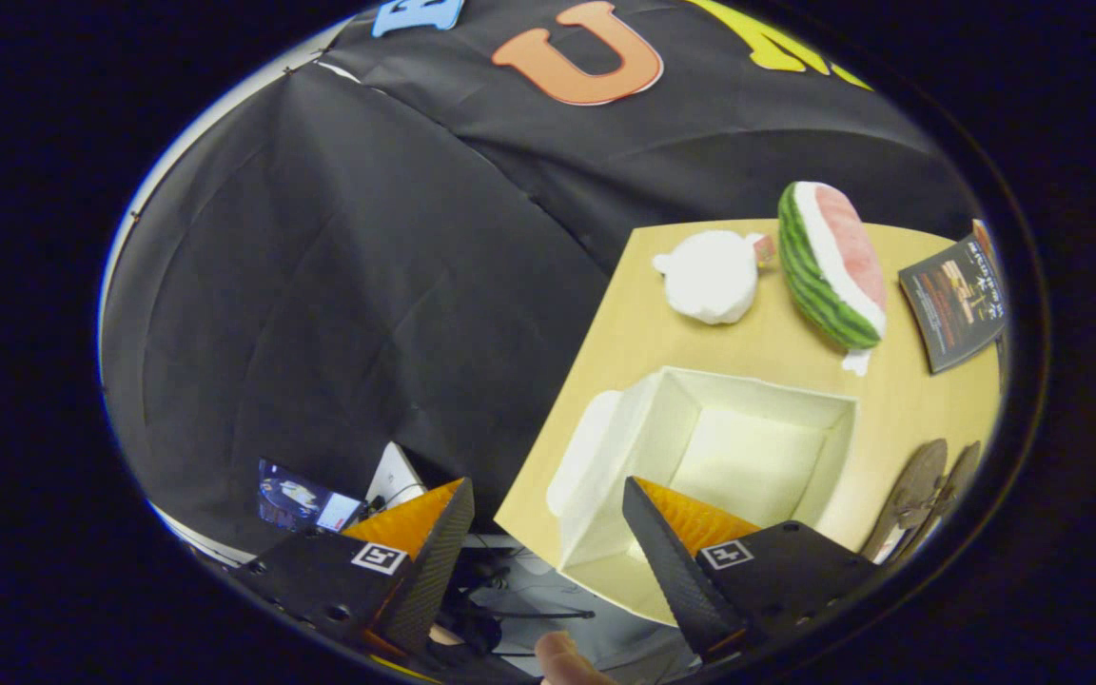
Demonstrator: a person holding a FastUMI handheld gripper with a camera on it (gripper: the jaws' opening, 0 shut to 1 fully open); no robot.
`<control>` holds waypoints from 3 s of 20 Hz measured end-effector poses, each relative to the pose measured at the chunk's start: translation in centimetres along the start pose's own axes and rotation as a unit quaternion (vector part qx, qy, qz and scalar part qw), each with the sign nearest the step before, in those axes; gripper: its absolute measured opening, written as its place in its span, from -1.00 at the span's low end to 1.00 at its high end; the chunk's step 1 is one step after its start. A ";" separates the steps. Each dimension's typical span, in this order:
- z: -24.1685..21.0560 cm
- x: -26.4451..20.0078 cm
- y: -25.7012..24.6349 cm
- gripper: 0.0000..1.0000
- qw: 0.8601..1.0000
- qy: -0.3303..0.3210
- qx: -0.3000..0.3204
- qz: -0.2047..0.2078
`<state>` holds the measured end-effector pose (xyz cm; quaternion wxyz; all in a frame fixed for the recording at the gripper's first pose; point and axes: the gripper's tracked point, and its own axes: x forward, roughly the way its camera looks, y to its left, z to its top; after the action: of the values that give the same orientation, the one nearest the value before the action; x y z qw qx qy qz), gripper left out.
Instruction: Open the storage box then place both shoes into the box .Put the left shoe in first, then the right shoe, with the right side of both shoes facing outward in a uniform manner.
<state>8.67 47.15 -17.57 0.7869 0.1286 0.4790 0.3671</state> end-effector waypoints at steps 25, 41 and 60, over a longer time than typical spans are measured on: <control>-16.3 -11.7 -36.8 0.67 0.943 0.043 0.027 -0.330; -18.0 -7.7 -37.3 -0.92 0.937 0.075 0.171 -0.294; -8.5 -11.2 -14.0 -0.99 0.978 -0.044 0.092 -0.180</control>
<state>4.76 28.29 -22.23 0.8454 0.1282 0.4908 0.1674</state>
